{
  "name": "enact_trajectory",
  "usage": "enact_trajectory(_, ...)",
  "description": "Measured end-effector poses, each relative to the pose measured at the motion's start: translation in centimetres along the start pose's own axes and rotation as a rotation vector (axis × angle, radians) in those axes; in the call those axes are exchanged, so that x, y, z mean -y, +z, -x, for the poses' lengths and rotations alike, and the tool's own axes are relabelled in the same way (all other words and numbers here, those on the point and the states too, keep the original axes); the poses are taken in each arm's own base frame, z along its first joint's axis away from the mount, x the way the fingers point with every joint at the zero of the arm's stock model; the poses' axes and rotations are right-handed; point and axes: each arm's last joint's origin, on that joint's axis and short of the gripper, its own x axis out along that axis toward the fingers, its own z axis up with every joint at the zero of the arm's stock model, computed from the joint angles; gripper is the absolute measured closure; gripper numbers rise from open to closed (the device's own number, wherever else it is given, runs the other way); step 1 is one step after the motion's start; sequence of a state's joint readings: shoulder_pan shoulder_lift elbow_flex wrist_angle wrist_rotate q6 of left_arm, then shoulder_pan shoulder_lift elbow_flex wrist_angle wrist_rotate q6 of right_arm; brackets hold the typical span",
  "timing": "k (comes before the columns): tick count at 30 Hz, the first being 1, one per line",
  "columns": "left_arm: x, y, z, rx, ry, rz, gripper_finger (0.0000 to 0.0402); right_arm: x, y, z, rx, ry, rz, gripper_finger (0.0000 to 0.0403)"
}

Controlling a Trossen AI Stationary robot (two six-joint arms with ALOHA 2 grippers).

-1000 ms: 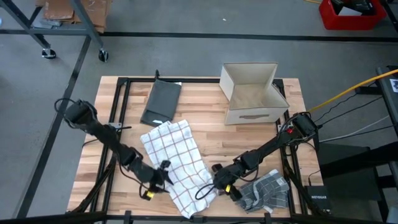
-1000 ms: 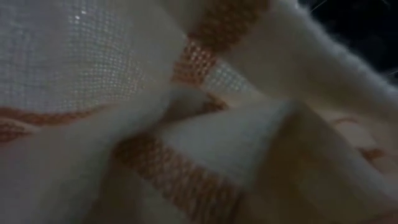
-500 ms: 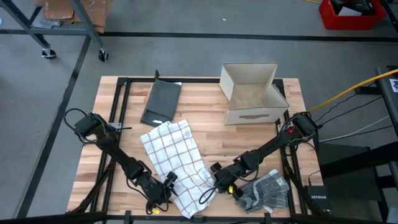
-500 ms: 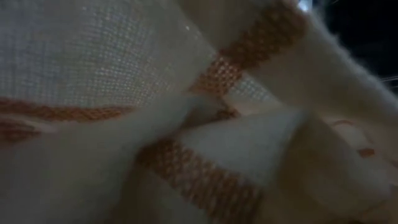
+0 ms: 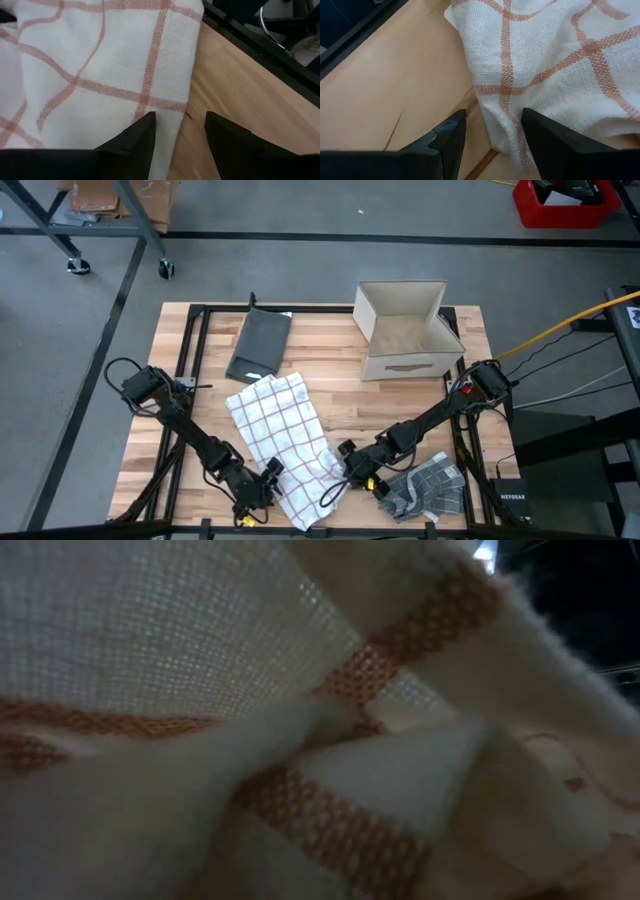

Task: Fold towel
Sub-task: Fold the white kitchen towel

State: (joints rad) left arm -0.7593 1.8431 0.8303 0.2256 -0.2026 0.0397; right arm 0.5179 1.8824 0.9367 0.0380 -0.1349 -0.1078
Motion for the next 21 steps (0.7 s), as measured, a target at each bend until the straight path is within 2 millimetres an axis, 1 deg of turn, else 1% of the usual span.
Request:
enact_trajectory(5,-0.1,-0.1,-0.2,0.002,0.058,0.026,0.0237,0.0,0.0,0.0,0.007,0.000,-0.006,0.0203)
enact_trajectory(8,-0.3,0.2,-0.3,0.040,0.094,0.071,0.0239,0.0,0.0,0.0,0.008,0.000,-0.008,0.0203)
enact_trajectory(10,-0.5,0.3,-0.4,0.053,0.116,0.104,0.0247,0.0,0.0,0.0,0.009,0.000,-0.008,0.0204)
enact_trajectory(12,-0.6,0.3,-0.4,0.058,0.137,0.138,0.0265,0.0,0.1,0.0,0.011,0.003,-0.009,0.0213)
enact_trajectory(16,-0.5,0.3,-0.3,0.063,0.148,0.218,0.0317,0.0,0.1,-0.1,0.018,0.005,-0.080,0.0254)
enact_trajectory(20,0.2,0.4,-0.2,0.080,0.128,0.310,0.0379,-0.1,0.2,-0.1,0.026,0.058,-0.206,0.0323)
enact_trajectory(21,0.5,0.5,-0.1,0.084,0.121,0.332,0.0389,-0.2,0.3,-0.1,0.033,0.083,-0.242,0.0344)
